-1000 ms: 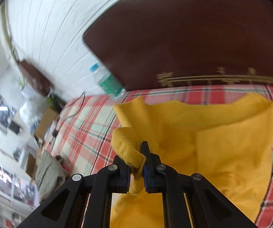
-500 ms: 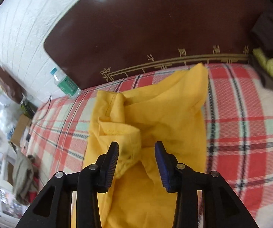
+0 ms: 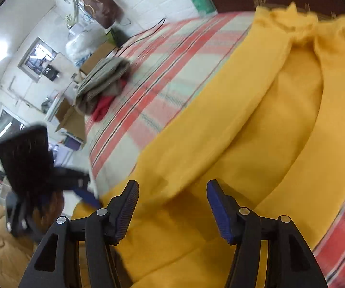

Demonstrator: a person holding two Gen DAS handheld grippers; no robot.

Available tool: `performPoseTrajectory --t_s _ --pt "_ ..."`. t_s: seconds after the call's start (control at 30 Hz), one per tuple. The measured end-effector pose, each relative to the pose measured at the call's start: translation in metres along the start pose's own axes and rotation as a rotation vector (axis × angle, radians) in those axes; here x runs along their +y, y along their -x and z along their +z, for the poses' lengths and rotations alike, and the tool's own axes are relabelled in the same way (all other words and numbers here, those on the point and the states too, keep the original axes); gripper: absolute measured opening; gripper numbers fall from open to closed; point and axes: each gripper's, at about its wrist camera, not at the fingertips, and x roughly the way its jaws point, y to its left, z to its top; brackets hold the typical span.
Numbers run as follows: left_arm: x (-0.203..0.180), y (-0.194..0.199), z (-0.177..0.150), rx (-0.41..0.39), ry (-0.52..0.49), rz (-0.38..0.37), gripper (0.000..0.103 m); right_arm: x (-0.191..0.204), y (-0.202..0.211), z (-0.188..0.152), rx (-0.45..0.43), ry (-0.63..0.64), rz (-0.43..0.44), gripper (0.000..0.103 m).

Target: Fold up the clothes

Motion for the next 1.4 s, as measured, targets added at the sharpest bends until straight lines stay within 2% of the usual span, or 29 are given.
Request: performPoseTrajectory --t_s 0.1,0.2,0.27,0.33,0.37,0.4,0.47,0.5,0.57,0.67,0.73,0.77,0.8,0.83,0.9,1.03,1.13,1.17,1.23,1.27,1.4 --pt "0.007 0.012 0.0 -0.053 0.034 0.061 0.083 0.006 -0.004 -0.019 -0.015 -0.038 0.078 0.061" --pt "0.019 -0.004 -0.006 -0.009 0.069 0.116 0.083 0.014 -0.006 -0.031 -0.035 -0.029 0.144 0.061" --pt "0.024 -0.02 -0.009 0.032 0.085 0.107 0.083 0.021 -0.008 -0.038 -0.033 -0.008 0.176 0.059" --pt "0.025 -0.032 -0.016 0.05 0.096 0.122 0.083 0.028 -0.008 -0.045 -0.036 0.013 0.172 0.033" --pt "0.024 -0.035 -0.018 0.051 0.099 0.127 0.083 0.027 -0.008 -0.047 -0.037 0.012 0.163 0.01" --pt "0.021 -0.034 -0.019 0.048 0.102 0.114 0.081 0.026 -0.003 -0.047 -0.053 0.004 0.144 0.008" --pt "0.014 -0.034 -0.021 0.045 0.102 0.09 0.067 0.024 0.008 -0.048 -0.094 -0.012 0.099 0.007" --pt "0.008 -0.034 -0.022 0.055 0.08 0.085 0.065 0.021 0.015 -0.047 -0.129 -0.028 0.087 0.007" --pt "-0.003 -0.036 -0.025 0.076 0.034 0.074 0.065 0.015 0.03 -0.046 -0.181 -0.047 0.074 0.007" --pt "-0.012 -0.037 -0.028 0.094 -0.003 0.065 0.065 0.007 0.034 -0.049 -0.162 -0.064 0.041 0.011" --pt "-0.006 -0.035 -0.028 0.08 0.017 0.085 0.065 0.004 0.032 -0.052 -0.142 -0.078 0.05 0.017" --pt "-0.004 -0.033 -0.027 0.067 0.029 0.093 0.065 0.004 0.033 -0.054 -0.145 -0.079 0.055 0.025" --pt "-0.001 -0.031 -0.026 0.054 0.039 0.099 0.065 0.007 0.035 -0.055 -0.154 -0.069 0.061 0.029" --pt "0.0 -0.029 -0.026 0.043 0.042 0.095 0.065 0.013 0.038 -0.055 -0.166 -0.043 0.065 0.031" --pt "0.001 -0.029 -0.026 0.039 0.038 0.095 0.065 0.03 0.041 -0.051 -0.171 0.033 0.074 0.043" --pt "-0.004 -0.037 -0.032 0.08 0.0 0.09 0.065 0.07 0.027 -0.039 -0.103 0.22 0.09 0.043" --pt "-0.011 -0.039 -0.04 0.1 -0.034 0.092 0.065 0.082 0.002 -0.033 -0.011 0.305 0.07 0.043" --pt "-0.013 -0.038 -0.043 0.103 -0.044 0.092 0.065 0.085 -0.008 -0.032 0.021 0.325 0.059 0.04" --pt "-0.014 -0.035 -0.047 0.102 -0.042 0.091 0.065 0.09 -0.022 -0.035 0.076 0.382 0.03 0.025" --pt "-0.013 -0.032 -0.049 0.096 -0.035 0.087 0.065 0.093 -0.022 -0.038 0.086 0.403 0.024 0.011" --pt "-0.01 -0.012 -0.051 0.036 -0.016 0.056 0.065 0.108 -0.001 -0.058 0.077 0.489 0.024 0.011"
